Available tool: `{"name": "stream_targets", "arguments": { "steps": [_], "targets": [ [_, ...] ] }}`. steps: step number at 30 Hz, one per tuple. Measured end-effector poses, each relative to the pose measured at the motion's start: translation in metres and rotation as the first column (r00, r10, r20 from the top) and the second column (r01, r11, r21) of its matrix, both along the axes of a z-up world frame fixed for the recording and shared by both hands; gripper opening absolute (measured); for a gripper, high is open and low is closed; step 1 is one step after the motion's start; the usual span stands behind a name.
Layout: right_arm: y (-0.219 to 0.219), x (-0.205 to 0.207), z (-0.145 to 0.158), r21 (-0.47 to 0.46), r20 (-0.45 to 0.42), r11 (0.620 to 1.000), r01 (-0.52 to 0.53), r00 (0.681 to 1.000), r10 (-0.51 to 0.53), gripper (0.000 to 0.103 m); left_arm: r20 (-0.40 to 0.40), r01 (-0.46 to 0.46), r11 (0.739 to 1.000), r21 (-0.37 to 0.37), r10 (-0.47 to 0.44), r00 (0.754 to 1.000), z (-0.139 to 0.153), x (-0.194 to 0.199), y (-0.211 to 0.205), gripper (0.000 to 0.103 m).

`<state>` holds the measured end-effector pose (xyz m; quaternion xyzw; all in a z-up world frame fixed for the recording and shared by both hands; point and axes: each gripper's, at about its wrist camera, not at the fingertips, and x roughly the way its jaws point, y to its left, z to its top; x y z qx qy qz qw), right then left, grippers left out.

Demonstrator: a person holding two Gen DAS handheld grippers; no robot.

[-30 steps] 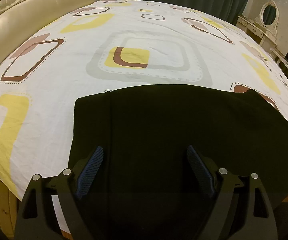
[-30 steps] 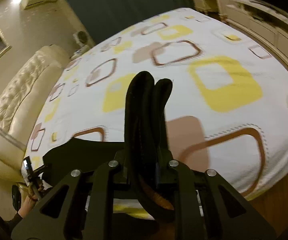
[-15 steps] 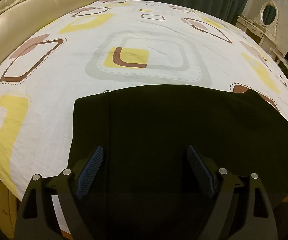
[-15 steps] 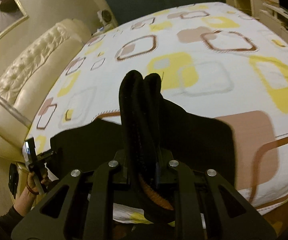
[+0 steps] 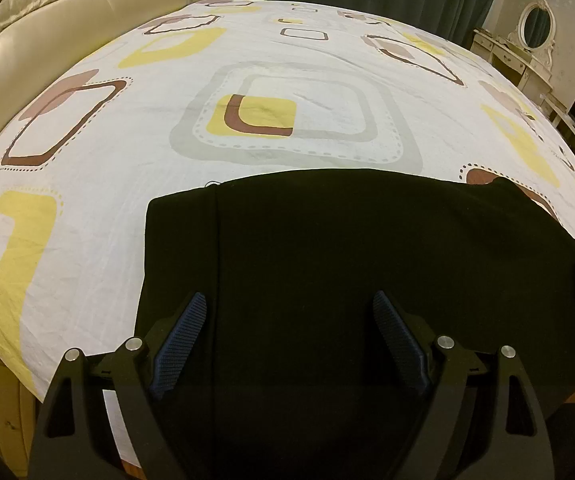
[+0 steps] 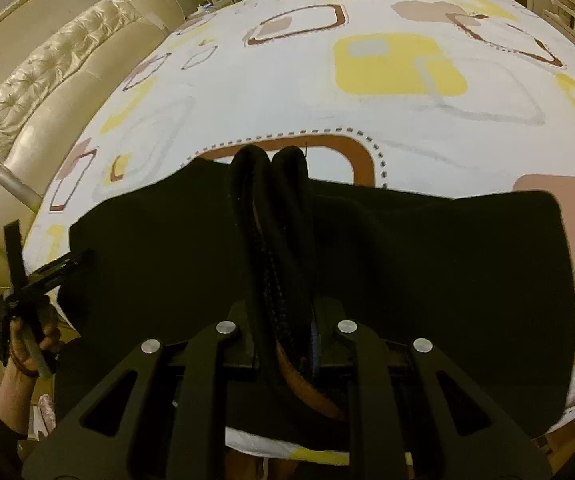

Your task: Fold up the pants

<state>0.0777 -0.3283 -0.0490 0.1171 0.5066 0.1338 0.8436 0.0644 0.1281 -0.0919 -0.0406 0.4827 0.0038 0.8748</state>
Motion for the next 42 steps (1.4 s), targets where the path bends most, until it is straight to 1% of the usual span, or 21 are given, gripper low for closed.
{"name": "stream_targets", "arguments": {
  "steps": [4, 8, 12, 15, 18, 20, 23, 29, 33, 35, 36, 38, 40, 41, 42],
  "targets": [
    [0.010, 0.002, -0.011, -0.003, -0.016, 1.000, 0.005, 1.000, -0.005, 0.017, -0.001, 0.000, 1.000, 0.000, 0.000, 1.000, 0.000, 0.000, 0.000, 0.085],
    [0.014, 0.002, -0.017, 0.003, -0.018, 1.000, 0.013, 1.000, -0.013, 0.021, 0.000, -0.001, 1.000, 0.001, 0.001, 1.000, 0.000, 0.000, 0.000, 0.085],
    [0.016, -0.002, -0.018, 0.025, -0.013, 1.000, 0.014, 1.000, -0.014, 0.029, 0.000, 0.001, 1.000, 0.004, -0.001, 1.000, 0.000, 0.000, 0.000, 0.085],
    [0.023, -0.006, -0.016, 0.051, -0.016, 0.999, -0.003, 1.000, 0.003, 0.032, 0.000, 0.001, 1.000, 0.003, -0.001, 1.000, 0.000, 0.000, 0.000, 0.085],
    [0.032, -0.011, -0.016, 0.081, -0.019, 0.996, -0.026, 0.999, 0.028, 0.032, 0.000, 0.000, 1.000, 0.004, 0.000, 1.000, 0.000, 0.000, 0.000, 0.085],
    [0.040, -0.014, -0.017, 0.123, -0.032, 0.991, -0.047, 0.998, 0.051, 0.033, 0.000, 0.000, 1.000, 0.004, 0.000, 1.000, 0.000, 0.000, 0.000, 0.085],
    [0.047, -0.017, -0.018, 0.112, -0.026, 0.992, -0.054, 0.998, 0.057, 0.034, 0.000, 0.001, 1.000, 0.004, -0.001, 1.000, 0.000, 0.000, 0.000, 0.085],
    [0.045, -0.017, -0.031, 0.178, -0.043, 0.984, -0.009, 0.999, 0.017, 0.036, 0.000, 0.000, 1.000, 0.006, 0.000, 1.000, 0.000, 0.000, 0.000, 0.085],
    [0.053, -0.017, -0.034, 0.169, -0.035, 0.985, -0.023, 0.999, 0.030, 0.043, 0.000, 0.002, 1.000, 0.011, -0.002, 1.000, 0.000, 0.000, 0.000, 0.085],
    [0.056, -0.018, -0.027, 0.159, -0.019, 0.986, -0.059, 0.998, 0.063, 0.041, 0.001, 0.003, 1.000, 0.013, -0.003, 1.000, 0.000, 0.000, -0.001, 0.085],
    [0.053, -0.018, -0.022, 0.206, -0.010, 0.975, -0.086, 0.996, 0.090, 0.039, 0.000, 0.003, 1.000, 0.013, -0.003, 1.000, 0.000, 0.000, -0.001, 0.085],
    [0.038, -0.018, -0.007, 0.328, 0.006, 0.937, -0.119, 0.992, 0.124, 0.039, 0.000, 0.003, 1.000, 0.012, -0.003, 1.000, 0.001, -0.001, 0.000, 0.085],
    [0.011, -0.019, 0.013, 0.354, 0.065, 0.928, -0.116, 0.993, 0.099, 0.039, 0.000, 0.002, 1.000, 0.012, -0.002, 1.000, 0.000, 0.000, -0.001, 0.085],
    [-0.013, -0.020, 0.026, 0.372, 0.106, 0.923, -0.098, 0.992, 0.063, 0.041, 0.000, 0.002, 1.000, 0.012, -0.002, 1.000, 0.001, 0.000, -0.001, 0.085],
    [-0.041, -0.020, 0.036, 0.381, 0.134, 0.922, -0.065, 0.991, 0.014, 0.044, 0.000, 0.002, 1.000, 0.012, -0.002, 1.000, 0.000, 0.000, -0.001, 0.085]
  ]
}}
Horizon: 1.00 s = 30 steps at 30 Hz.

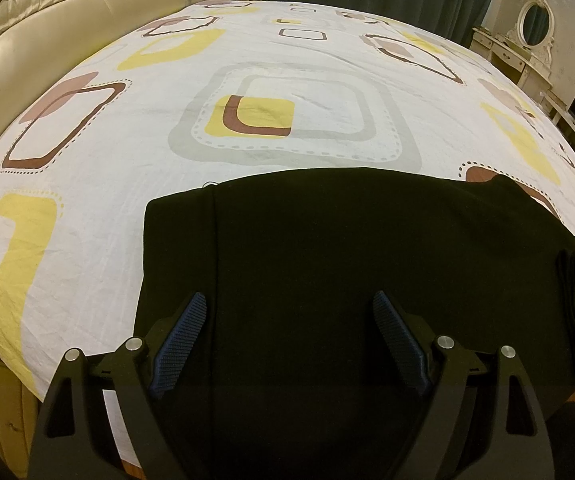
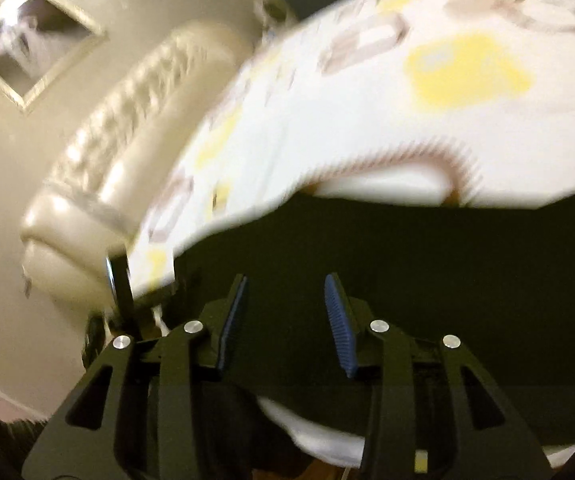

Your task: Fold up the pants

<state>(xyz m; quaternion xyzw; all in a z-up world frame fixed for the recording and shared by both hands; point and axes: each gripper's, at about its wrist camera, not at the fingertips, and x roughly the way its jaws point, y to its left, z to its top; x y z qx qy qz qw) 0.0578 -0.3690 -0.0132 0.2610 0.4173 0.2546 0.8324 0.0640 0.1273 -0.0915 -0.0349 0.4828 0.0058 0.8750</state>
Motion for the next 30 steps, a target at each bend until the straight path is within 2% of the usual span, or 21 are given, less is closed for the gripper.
{"name": "stream_targets", "arguments": {
  "steps": [2, 4, 5, 8, 11, 13, 15, 17, 20, 22, 24, 27, 30],
  "targets": [
    [-0.053, 0.000, 0.009, -0.001, 0.026, 0.995, 0.103, 0.994, -0.103, 0.054, 0.000, 0.000, 1.000, 0.000, 0.000, 1.000, 0.000, 0.000, 0.000, 0.085],
    [-0.109, 0.004, 0.002, 0.024, 0.009, 0.979, 0.203, 0.979, -0.203, 0.055, -0.001, 0.000, 1.000, -0.003, 0.000, 1.000, 0.000, 0.000, 0.000, 0.085],
    [-0.144, 0.010, -0.013, 0.054, -0.049, 0.964, 0.259, 0.965, -0.256, 0.055, -0.001, 0.000, 1.000, -0.003, 0.000, 1.000, 0.000, 0.000, -0.001, 0.085],
    [-0.187, 0.023, -0.051, 0.077, -0.174, 0.945, 0.318, 0.938, -0.301, 0.055, -0.001, 0.000, 1.000, 0.000, 0.000, 1.000, 0.000, 0.000, -0.001, 0.085],
    [-0.197, 0.035, -0.081, 0.094, -0.262, 0.948, 0.303, 0.927, -0.270, 0.055, -0.003, 0.002, 1.000, 0.007, -0.002, 1.000, 0.000, 0.001, -0.001, 0.085],
    [-0.191, 0.038, -0.092, 0.117, -0.282, 0.958, 0.263, 0.933, -0.222, 0.043, -0.003, 0.002, 1.000, 0.009, -0.002, 1.000, 0.000, 0.001, -0.002, 0.085],
    [-0.189, 0.040, -0.100, 0.088, -0.285, 0.963, 0.255, 0.933, -0.221, 0.025, -0.003, 0.003, 1.000, 0.011, -0.003, 1.000, 0.000, 0.001, -0.002, 0.085],
    [-0.193, 0.040, -0.107, 0.112, -0.303, 0.961, 0.252, 0.930, -0.208, 0.023, -0.003, 0.003, 1.000, 0.013, -0.003, 1.000, -0.001, 0.001, -0.002, 0.085],
    [-0.199, 0.039, -0.112, 0.125, -0.310, 0.956, 0.266, 0.926, -0.217, 0.023, -0.003, 0.003, 1.000, 0.012, -0.003, 1.000, -0.001, 0.001, -0.003, 0.085],
    [-0.200, 0.036, -0.111, 0.134, -0.307, 0.954, 0.269, 0.926, -0.218, 0.027, -0.003, 0.003, 1.000, 0.009, -0.003, 1.000, -0.001, 0.001, -0.003, 0.085],
    [-0.200, 0.028, -0.105, 0.144, -0.297, 0.949, 0.280, 0.927, -0.228, 0.035, -0.003, 0.003, 1.000, 0.007, -0.003, 1.000, -0.001, 0.001, -0.003, 0.085],
    [-0.197, 0.008, -0.095, 0.167, -0.279, 0.945, 0.281, 0.933, -0.228, 0.043, -0.001, 0.003, 1.000, 0.008, -0.003, 1.000, -0.001, 0.001, -0.004, 0.085],
    [-0.201, -0.026, -0.093, 0.195, -0.283, 0.943, 0.271, 0.936, -0.211, 0.044, 0.000, 0.002, 1.000, 0.001, -0.002, 1.000, -0.001, 0.000, -0.003, 0.085]
  ]
}}
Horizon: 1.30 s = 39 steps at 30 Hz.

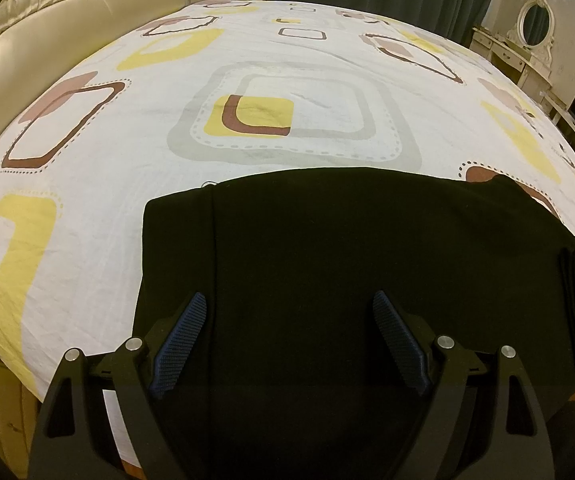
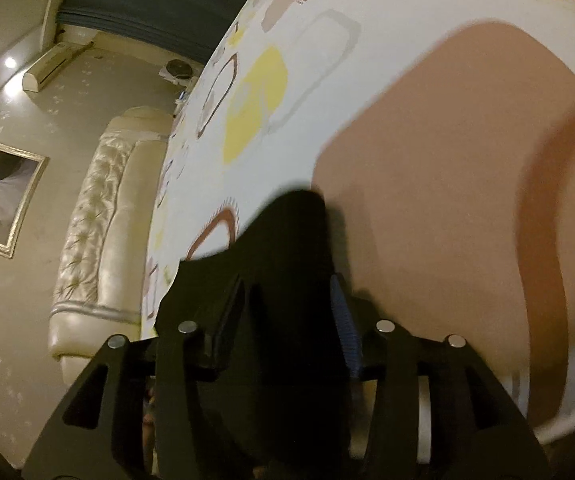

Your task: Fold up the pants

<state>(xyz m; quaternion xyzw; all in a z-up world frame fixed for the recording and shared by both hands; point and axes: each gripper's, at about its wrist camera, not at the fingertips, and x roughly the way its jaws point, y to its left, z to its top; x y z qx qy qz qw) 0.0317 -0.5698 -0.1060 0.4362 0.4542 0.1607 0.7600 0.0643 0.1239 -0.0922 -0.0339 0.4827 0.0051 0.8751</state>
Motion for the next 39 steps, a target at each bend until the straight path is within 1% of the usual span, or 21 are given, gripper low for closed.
{"name": "stream_targets", "arguments": {
  "steps": [1, 5, 6, 7, 9, 11, 14, 17, 19, 22, 23, 24, 25, 26, 28, 30, 31, 34, 35, 37, 39],
  "targets": [
    [0.000, -0.014, -0.001, 0.008, -0.005, 1.000, -0.008, 1.000, 0.008, 0.044, 0.001, 0.000, 1.000, -0.001, 0.000, 1.000, 0.000, 0.000, 0.000, 0.085],
    [0.003, -0.046, -0.006, 0.026, -0.018, 0.999, -0.023, 1.000, 0.024, 0.044, 0.002, -0.001, 1.000, -0.003, 0.001, 1.000, 0.000, -0.001, 0.000, 0.085],
    [0.004, -0.051, -0.009, 0.029, -0.024, 0.999, -0.022, 0.999, 0.023, 0.042, 0.002, -0.001, 1.000, -0.003, 0.001, 1.000, 0.000, -0.001, 0.000, 0.085],
    [0.006, -0.053, -0.011, 0.024, -0.027, 0.999, -0.021, 0.999, 0.022, 0.040, 0.002, 0.000, 1.000, -0.002, 0.000, 1.000, 0.000, -0.001, 0.000, 0.085],
    [0.008, -0.056, -0.015, -0.011, -0.040, 1.000, -0.025, 0.999, 0.025, 0.024, 0.002, 0.000, 1.000, -0.002, 0.000, 1.000, 0.000, -0.001, 0.000, 0.085],
    [0.009, -0.055, -0.020, -0.052, -0.061, 0.998, -0.032, 0.998, 0.029, 0.021, 0.003, 0.000, 1.000, -0.001, 0.000, 1.000, 0.000, -0.001, 0.000, 0.085],
    [0.015, -0.056, -0.022, -0.111, -0.058, 0.993, -0.033, 0.998, 0.026, 0.020, 0.003, 0.001, 1.000, -0.001, -0.001, 1.000, 0.000, -0.001, 0.001, 0.085],
    [0.014, -0.058, -0.021, -0.100, -0.049, 0.995, -0.019, 0.999, 0.015, 0.023, 0.002, 0.001, 1.000, -0.004, -0.001, 1.000, 0.000, -0.001, 0.001, 0.085],
    [0.013, -0.061, -0.016, -0.109, -0.042, 0.994, -0.009, 0.999, 0.005, 0.028, 0.003, 0.002, 1.000, -0.006, -0.002, 1.000, 0.001, -0.001, 0.002, 0.085],
    [0.010, -0.064, 0.009, -0.167, -0.013, 0.985, 0.030, 0.999, -0.033, 0.029, 0.003, 0.002, 1.000, -0.007, -0.002, 1.000, 0.001, -0.001, 0.002, 0.085],
    [0.011, -0.064, 0.025, -0.198, 0.022, 0.978, 0.062, 0.998, -0.059, 0.029, 0.003, 0.002, 1.000, -0.009, -0.002, 1.000, 0.001, -0.001, 0.002, 0.085],
    [0.014, -0.063, 0.036, -0.208, 0.056, 0.975, 0.084, 0.996, -0.073, 0.029, 0.003, 0.001, 1.000, -0.012, -0.001, 1.000, 0.001, -0.002, 0.002, 0.085],
    [0.018, -0.063, 0.050, -0.188, 0.109, 0.977, 0.100, 0.991, -0.081, 0.029, 0.004, 0.001, 1.000, -0.013, -0.001, 1.000, 0.001, -0.002, 0.002, 0.085],
    [0.025, -0.060, 0.056, -0.161, 0.138, 0.982, 0.098, 0.988, -0.076, 0.031, 0.004, 0.001, 1.000, -0.013, -0.001, 1.000, 0.001, -0.002, 0.002, 0.085],
    [0.040, -0.053, 0.061, -0.122, 0.169, 0.990, 0.073, 0.984, -0.051, 0.033, 0.004, 0.002, 1.000, -0.012, -0.001, 1.000, 0.001, -0.002, 0.002, 0.085],
    [0.062, -0.041, 0.054, -0.072, 0.164, 0.997, -0.002, 0.986, 0.014, 0.035, 0.005, 0.002, 1.000, -0.013, -0.002, 1.000, 0.002, -0.002, 0.002, 0.085],
    [0.075, -0.034, 0.045, -0.056, 0.150, 0.998, -0.037, 0.988, 0.045, 0.035, 0.004, 0.003, 1.000, -0.014, -0.003, 1.000, 0.002, -0.002, 0.002, 0.085],
    [0.095, -0.020, 0.020, -0.064, 0.085, 0.993, -0.096, 0.991, 0.102, 0.035, 0.008, 0.006, 0.999, -0.033, -0.006, 1.000, 0.004, -0.004, 0.005, 0.085],
    [0.100, -0.015, 0.008, -0.068, 0.050, 0.992, -0.109, 0.992, 0.113, 0.035, 0.008, 0.008, 0.999, -0.043, -0.007, 1.000, 0.005, -0.006, 0.006, 0.085],
    [0.107, -0.014, -0.005, -0.090, 0.011, 0.989, -0.117, 0.993, 0.119, 0.035, 0.004, 0.020, 0.996, -0.088, -0.020, 1.000, 0.010, -0.010, 0.012, 0.085],
    [0.111, -0.016, -0.005, -0.106, 0.025, 0.986, -0.127, 0.991, 0.130, 0.037, 0.007, 0.052, 0.985, -0.165, -0.051, 0.999, 0.017, -0.015, 0.024, 0.085]
  ]
}}
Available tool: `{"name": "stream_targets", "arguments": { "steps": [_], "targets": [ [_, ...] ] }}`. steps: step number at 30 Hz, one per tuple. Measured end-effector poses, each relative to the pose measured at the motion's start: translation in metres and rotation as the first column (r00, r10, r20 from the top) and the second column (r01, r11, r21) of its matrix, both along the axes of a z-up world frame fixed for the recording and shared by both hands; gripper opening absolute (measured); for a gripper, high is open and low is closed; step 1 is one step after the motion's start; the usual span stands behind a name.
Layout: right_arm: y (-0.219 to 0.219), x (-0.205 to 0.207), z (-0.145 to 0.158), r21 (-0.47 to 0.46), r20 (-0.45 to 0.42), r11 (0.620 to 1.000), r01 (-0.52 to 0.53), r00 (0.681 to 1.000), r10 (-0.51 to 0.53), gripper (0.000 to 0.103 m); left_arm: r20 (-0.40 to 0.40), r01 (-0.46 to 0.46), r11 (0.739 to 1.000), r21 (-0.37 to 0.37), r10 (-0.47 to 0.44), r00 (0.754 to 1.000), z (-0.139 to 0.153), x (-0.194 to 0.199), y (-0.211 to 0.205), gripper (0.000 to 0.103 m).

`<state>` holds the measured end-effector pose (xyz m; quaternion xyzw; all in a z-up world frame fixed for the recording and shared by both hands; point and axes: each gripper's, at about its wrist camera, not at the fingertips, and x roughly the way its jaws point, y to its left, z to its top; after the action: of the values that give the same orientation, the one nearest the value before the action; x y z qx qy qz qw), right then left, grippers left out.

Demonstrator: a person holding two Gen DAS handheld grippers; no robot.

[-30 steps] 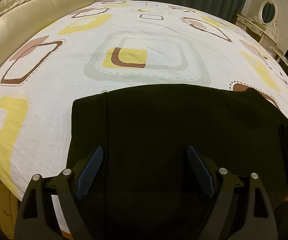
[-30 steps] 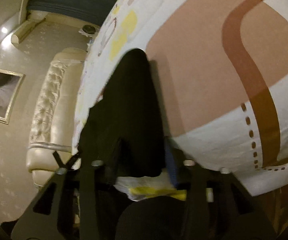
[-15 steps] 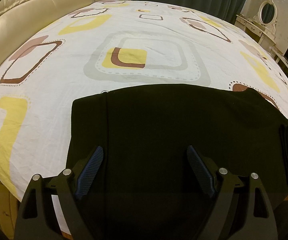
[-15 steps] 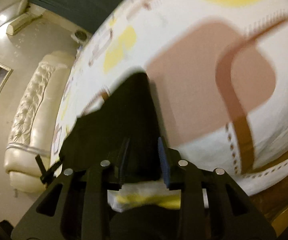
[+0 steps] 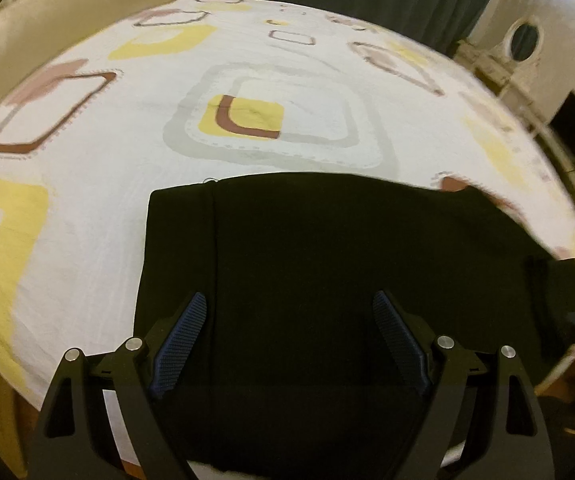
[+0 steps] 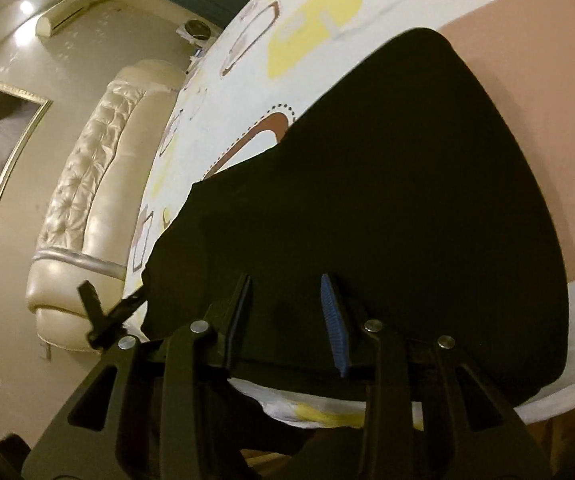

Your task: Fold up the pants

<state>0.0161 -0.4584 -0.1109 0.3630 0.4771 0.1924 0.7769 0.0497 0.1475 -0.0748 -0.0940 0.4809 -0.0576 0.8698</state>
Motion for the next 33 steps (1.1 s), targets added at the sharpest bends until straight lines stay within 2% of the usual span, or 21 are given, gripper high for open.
{"name": "stream_targets", "arguments": {
  "steps": [3, 8, 12, 20, 21, 23, 25, 26, 28, 33],
  "targets": [
    [0.001, 0.000, 0.003, 0.010, 0.003, 1.000, -0.014, 1.000, 0.014, 0.041, -0.013, 0.028, 0.995, -0.098, -0.029, 0.999, 0.006, -0.003, 0.024, 0.085],
    [0.002, -0.003, 0.003, 0.011, 0.011, 1.000, -0.025, 1.000, 0.025, 0.044, -0.040, 0.005, 0.987, -0.160, -0.012, 0.999, 0.002, -0.003, 0.066, 0.085],
    [-0.001, -0.005, 0.003, 0.007, 0.016, 1.000, -0.029, 0.999, 0.029, 0.045, -0.094, -0.024, 0.956, -0.294, -0.004, 0.996, -0.016, 0.004, 0.091, 0.084],
    [0.009, -0.004, 0.006, 0.005, 0.028, 0.999, -0.031, 0.999, 0.031, 0.050, -0.098, 0.029, 0.922, -0.386, -0.072, 0.993, -0.031, 0.019, 0.069, 0.083],
    [0.008, -0.004, 0.006, 0.004, 0.030, 0.999, -0.032, 0.999, 0.032, 0.051, -0.093, 0.039, 0.920, -0.390, -0.082, 0.992, -0.033, 0.020, 0.063, 0.081],
    [0.009, -0.004, 0.007, 0.002, 0.033, 0.999, -0.032, 0.999, 0.032, 0.051, -0.093, 0.038, 0.923, -0.383, -0.079, 0.993, -0.035, 0.022, 0.057, 0.063],
    [0.010, -0.005, 0.008, 0.000, 0.036, 0.999, -0.032, 0.999, 0.032, 0.051, -0.117, 0.015, 0.929, -0.369, -0.063, 0.991, -0.040, 0.025, 0.056, 0.025],
    [0.010, -0.005, 0.008, -0.001, 0.037, 1.000, -0.032, 0.999, 0.032, 0.052, -0.137, 0.005, 0.919, -0.394, -0.063, 0.989, -0.043, 0.026, 0.056, 0.024],
    [0.011, -0.004, 0.009, -0.002, 0.040, 1.000, -0.031, 0.999, 0.031, 0.052, -0.147, -0.006, 0.917, -0.399, -0.058, 0.987, -0.041, 0.028, 0.057, 0.018],
    [0.013, -0.004, 0.009, 0.001, 0.041, 0.999, -0.032, 0.999, 0.032, 0.054, -0.159, -0.001, 0.959, -0.284, -0.046, 0.986, -0.023, 0.029, 0.038, 0.014]
  ]
}}
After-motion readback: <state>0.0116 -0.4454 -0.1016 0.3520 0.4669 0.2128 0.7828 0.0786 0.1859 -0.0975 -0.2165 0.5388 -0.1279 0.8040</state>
